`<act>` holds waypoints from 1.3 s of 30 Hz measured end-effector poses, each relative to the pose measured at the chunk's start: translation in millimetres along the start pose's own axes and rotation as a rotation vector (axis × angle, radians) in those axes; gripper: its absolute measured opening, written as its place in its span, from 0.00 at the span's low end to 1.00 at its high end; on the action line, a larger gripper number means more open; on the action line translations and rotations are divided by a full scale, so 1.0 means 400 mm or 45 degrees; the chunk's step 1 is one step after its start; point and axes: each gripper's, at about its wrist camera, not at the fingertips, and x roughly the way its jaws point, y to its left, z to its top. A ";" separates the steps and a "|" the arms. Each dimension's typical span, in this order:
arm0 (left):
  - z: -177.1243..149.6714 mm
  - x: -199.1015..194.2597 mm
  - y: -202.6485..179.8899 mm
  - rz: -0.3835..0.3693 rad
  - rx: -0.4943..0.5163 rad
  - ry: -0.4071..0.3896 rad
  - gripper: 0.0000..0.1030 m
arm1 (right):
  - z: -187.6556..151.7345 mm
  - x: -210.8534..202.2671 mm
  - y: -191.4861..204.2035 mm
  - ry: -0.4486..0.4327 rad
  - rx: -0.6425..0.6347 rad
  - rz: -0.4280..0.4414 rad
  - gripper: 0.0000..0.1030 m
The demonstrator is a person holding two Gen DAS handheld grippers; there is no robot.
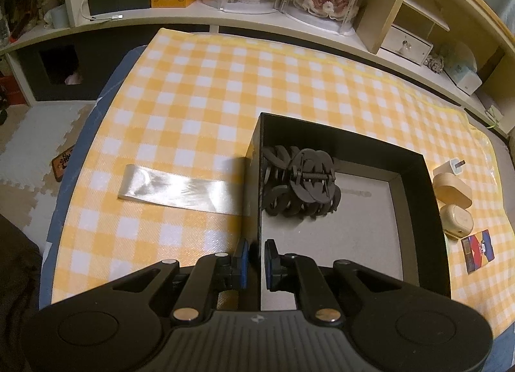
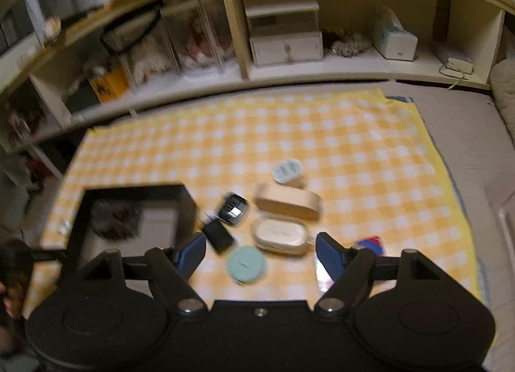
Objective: Organize rigid objects
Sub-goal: 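Move the right tool back over the colourful card box, then grasp the colourful card box with the right tool and lift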
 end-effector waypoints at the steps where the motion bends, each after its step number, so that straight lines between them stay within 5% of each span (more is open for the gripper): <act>1: 0.000 0.000 -0.002 0.003 0.003 0.000 0.10 | -0.002 0.005 -0.014 0.020 -0.021 -0.014 0.78; 5: 0.002 0.001 -0.004 0.011 0.012 0.000 0.10 | -0.007 0.029 -0.071 0.071 -0.068 -0.061 0.89; 16: 0.002 0.001 -0.010 0.026 0.025 0.001 0.10 | -0.038 0.204 -0.163 0.293 -0.147 -0.060 0.99; 27: 0.002 0.003 -0.012 0.028 0.028 0.001 0.10 | -0.068 0.336 -0.206 0.418 -0.160 -0.191 0.99; 34: 0.001 0.007 -0.014 0.021 0.033 0.000 0.10 | -0.072 0.372 -0.226 0.450 -0.134 -0.168 0.98; 39: 0.003 0.010 -0.011 0.017 0.025 0.003 0.10 | -0.071 0.368 -0.214 0.436 -0.106 -0.186 0.87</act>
